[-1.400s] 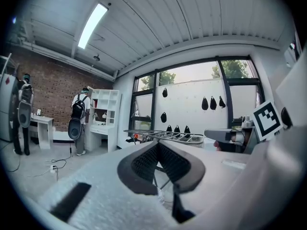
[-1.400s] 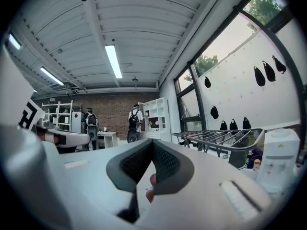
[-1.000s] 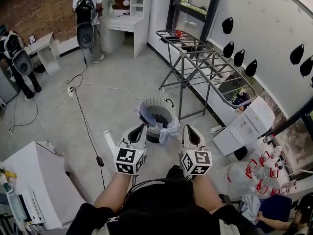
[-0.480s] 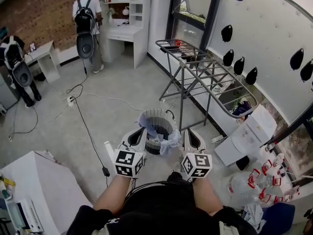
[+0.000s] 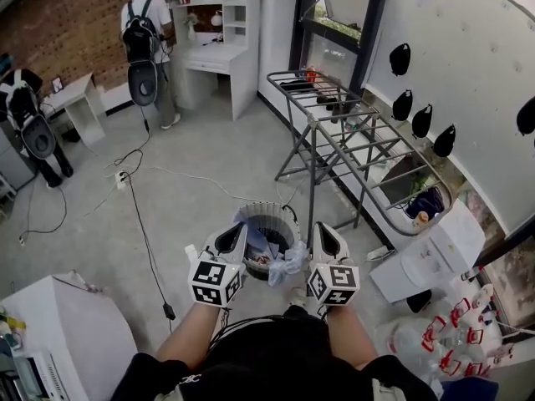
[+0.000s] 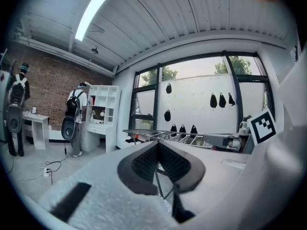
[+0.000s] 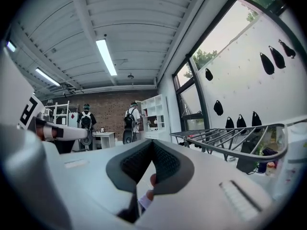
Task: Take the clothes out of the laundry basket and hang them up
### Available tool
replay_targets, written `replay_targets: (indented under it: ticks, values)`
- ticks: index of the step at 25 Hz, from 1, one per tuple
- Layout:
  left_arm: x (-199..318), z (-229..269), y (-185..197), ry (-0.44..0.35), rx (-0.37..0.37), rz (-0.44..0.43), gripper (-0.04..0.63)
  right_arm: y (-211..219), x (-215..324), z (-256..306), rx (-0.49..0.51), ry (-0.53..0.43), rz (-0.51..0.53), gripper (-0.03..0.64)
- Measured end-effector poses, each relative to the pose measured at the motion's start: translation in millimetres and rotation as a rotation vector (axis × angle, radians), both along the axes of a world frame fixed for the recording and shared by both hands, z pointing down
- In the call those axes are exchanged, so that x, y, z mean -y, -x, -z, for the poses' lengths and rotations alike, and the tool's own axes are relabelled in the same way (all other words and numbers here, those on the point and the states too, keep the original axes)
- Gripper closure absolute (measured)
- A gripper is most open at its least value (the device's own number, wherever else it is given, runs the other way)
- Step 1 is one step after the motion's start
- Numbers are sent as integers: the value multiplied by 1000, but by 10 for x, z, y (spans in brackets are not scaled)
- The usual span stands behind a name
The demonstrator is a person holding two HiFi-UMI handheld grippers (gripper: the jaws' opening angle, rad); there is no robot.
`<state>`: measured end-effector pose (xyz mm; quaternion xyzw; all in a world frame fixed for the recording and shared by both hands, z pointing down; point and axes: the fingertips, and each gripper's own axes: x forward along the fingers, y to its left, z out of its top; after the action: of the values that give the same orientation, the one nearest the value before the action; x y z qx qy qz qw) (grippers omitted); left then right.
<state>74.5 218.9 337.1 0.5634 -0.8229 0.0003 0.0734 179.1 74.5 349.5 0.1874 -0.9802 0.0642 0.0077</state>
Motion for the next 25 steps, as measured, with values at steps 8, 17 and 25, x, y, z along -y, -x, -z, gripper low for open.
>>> replay_targets:
  ticks: [8, 17, 25]
  values:
    - [1245, -43, 506, 41, -7, 46, 587, 575, 1303, -70, -15, 45, 48, 603]
    - [2145, -30, 1002, 63, -22, 113, 586, 1271, 2197, -31, -32, 73, 156, 603]
    - [2314, -64, 1431, 71, -29, 121, 588, 1683, 2452, -38, -44, 80, 154, 603]
